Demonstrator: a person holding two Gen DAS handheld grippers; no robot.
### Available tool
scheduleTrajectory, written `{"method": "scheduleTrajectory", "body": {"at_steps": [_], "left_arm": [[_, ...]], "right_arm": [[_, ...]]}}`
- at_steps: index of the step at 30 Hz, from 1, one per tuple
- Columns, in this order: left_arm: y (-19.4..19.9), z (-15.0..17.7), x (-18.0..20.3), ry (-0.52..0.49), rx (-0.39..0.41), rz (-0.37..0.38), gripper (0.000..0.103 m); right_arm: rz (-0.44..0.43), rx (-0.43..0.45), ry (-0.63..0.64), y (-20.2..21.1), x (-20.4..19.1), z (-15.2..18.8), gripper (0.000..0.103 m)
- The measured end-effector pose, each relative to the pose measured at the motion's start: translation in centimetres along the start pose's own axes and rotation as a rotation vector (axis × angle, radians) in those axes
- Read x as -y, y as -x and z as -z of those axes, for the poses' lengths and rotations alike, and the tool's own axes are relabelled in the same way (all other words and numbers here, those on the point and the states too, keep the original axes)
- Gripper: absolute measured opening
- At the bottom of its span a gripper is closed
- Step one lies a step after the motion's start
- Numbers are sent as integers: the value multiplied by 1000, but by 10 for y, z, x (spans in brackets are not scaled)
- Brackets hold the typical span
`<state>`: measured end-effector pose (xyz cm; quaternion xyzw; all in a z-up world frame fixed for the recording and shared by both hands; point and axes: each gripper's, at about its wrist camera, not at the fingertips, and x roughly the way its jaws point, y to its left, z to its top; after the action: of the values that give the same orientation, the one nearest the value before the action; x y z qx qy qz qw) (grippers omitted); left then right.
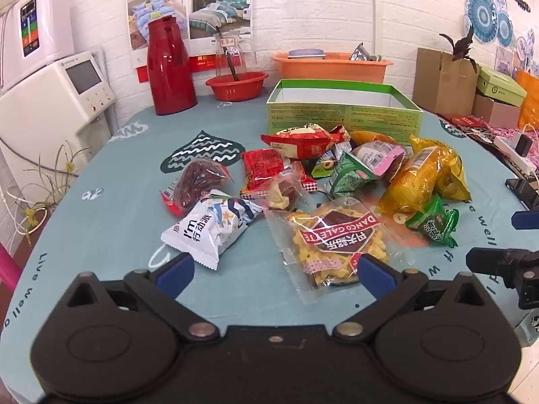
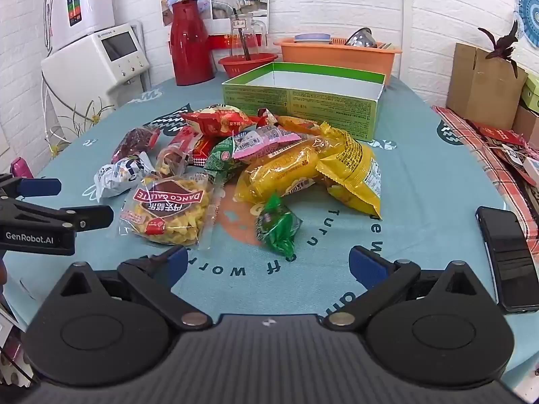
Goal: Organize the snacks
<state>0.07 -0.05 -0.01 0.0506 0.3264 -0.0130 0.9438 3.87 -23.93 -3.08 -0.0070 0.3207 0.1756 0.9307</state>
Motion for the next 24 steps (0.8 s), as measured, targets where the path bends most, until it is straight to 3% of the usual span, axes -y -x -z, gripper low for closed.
{"method": "scheduleTrajectory", "body": {"at_steps": [24], "left_arm": [[4,-2,0,9,24,22,103]], "right_arm": [[0,11,-1,2,-2,-4,103]]}}
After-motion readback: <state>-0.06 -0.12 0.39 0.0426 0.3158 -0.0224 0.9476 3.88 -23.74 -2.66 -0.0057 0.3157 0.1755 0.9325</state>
